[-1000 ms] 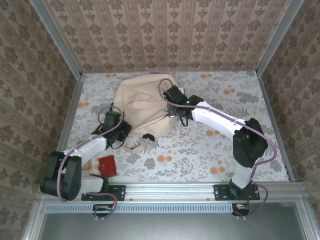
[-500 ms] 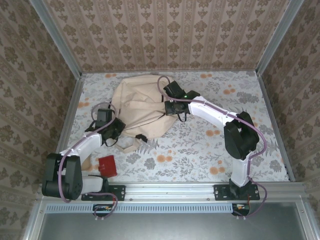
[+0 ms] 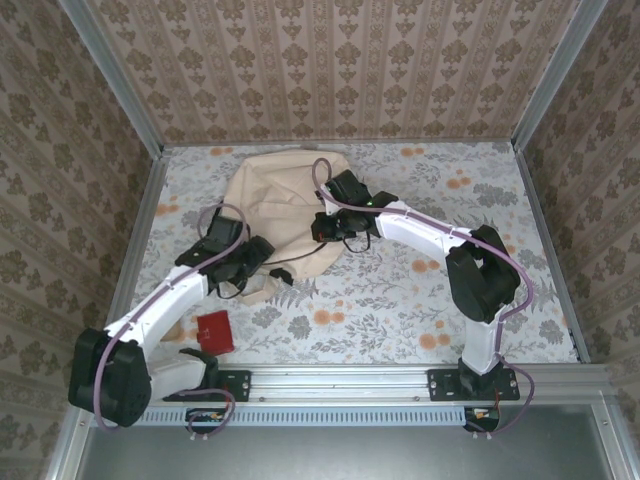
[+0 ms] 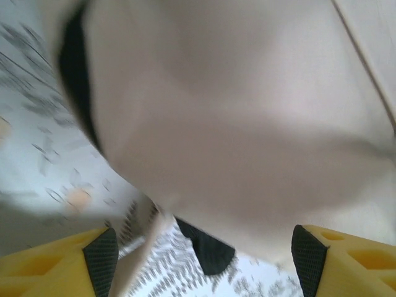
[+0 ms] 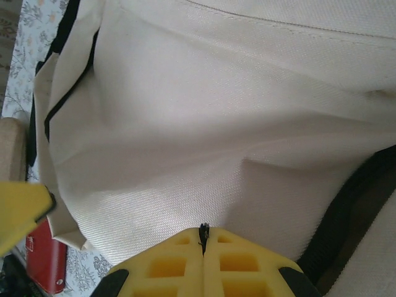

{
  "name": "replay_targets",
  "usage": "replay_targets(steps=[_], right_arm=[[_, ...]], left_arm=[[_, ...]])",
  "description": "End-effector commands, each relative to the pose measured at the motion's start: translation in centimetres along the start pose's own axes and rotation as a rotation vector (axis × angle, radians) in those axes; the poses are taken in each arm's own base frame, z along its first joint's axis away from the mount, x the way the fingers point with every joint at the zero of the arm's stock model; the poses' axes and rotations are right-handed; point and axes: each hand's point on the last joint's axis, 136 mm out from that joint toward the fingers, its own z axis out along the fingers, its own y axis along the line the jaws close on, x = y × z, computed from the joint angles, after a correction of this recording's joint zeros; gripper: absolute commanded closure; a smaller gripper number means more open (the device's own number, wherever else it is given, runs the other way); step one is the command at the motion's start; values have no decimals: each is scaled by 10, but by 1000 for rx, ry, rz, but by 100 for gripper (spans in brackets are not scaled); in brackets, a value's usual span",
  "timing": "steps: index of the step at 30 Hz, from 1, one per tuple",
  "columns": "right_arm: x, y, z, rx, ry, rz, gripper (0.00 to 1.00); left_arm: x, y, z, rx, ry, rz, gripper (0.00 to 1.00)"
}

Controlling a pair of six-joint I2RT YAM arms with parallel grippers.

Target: Pack books, pencil case, and school supplies into a backpack

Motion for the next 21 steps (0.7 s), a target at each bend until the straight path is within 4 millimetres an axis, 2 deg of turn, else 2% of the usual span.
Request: replay_targets(steps=[1, 5, 11, 13, 17, 21], right_arm=[[1, 9, -5, -45, -7, 10, 100], [5, 4, -11, -23, -20, 12, 100], [11, 0, -18, -10, -28, 17, 100], [13, -1, -19, -4, -29, 17, 100], [13, -10, -24, 47, -40, 8, 100], [13, -30, -31, 163, -62, -5, 100]], left_arm=[[20, -19, 14, 67, 47, -95, 23], [24, -42, 29, 132, 48, -125, 22], [17, -45, 46, 116, 5, -137, 25], [15, -48, 50, 128, -3, -140, 31], [12, -42, 54, 95, -17, -125, 54], [10, -29, 52, 48, -39, -109, 77]])
